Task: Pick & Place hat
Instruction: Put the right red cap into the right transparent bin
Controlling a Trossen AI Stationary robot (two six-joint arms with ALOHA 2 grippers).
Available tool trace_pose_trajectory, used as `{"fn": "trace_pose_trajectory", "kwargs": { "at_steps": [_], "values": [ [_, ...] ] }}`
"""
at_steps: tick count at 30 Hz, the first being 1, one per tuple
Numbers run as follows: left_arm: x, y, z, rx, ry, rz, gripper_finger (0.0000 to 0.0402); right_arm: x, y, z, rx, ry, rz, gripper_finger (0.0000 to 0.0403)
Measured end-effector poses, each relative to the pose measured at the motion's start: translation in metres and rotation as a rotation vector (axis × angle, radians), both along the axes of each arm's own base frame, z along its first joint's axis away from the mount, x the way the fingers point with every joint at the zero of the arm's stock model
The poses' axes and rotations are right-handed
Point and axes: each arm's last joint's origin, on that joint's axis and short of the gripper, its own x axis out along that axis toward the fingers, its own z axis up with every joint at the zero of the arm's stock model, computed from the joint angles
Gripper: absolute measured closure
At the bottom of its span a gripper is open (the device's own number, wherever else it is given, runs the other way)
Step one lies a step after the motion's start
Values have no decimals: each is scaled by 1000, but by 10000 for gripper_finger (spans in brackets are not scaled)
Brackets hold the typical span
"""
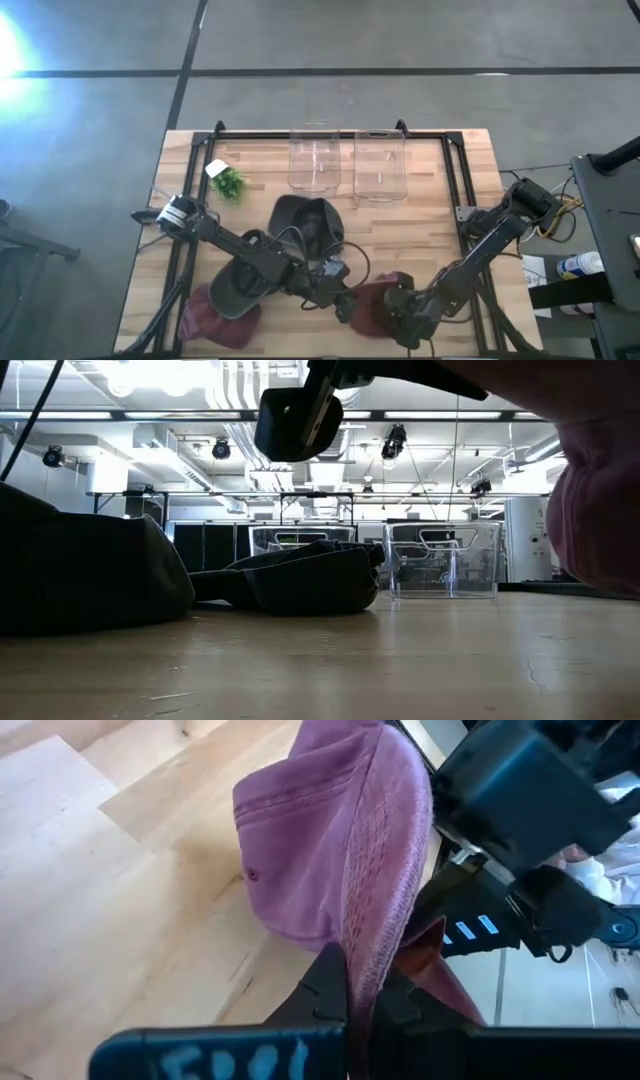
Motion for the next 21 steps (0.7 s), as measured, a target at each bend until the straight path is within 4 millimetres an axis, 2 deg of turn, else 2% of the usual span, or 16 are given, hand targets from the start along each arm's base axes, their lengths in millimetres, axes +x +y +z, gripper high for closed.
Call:
{"fn": "trace_pose_trajectory", "kwargs": {
  "at_steps": [9, 13, 17, 21],
  "values": [
    [1, 1, 5, 27, -20, 44, 396, -11, -10, 26, -8, -30, 30, 248],
    [0, 3, 1, 54, 12, 62, 397, -12, -11, 27, -16, -30, 38, 248],
    [-3, 9, -10, 93, 88, 109, 397, -10, -8, 34, 80, -26, 63, 248],
    [-2, 13, -10, 84, 78, 129, 397, -13, -9, 35, 75, -7, 68, 248]
  ]
}}
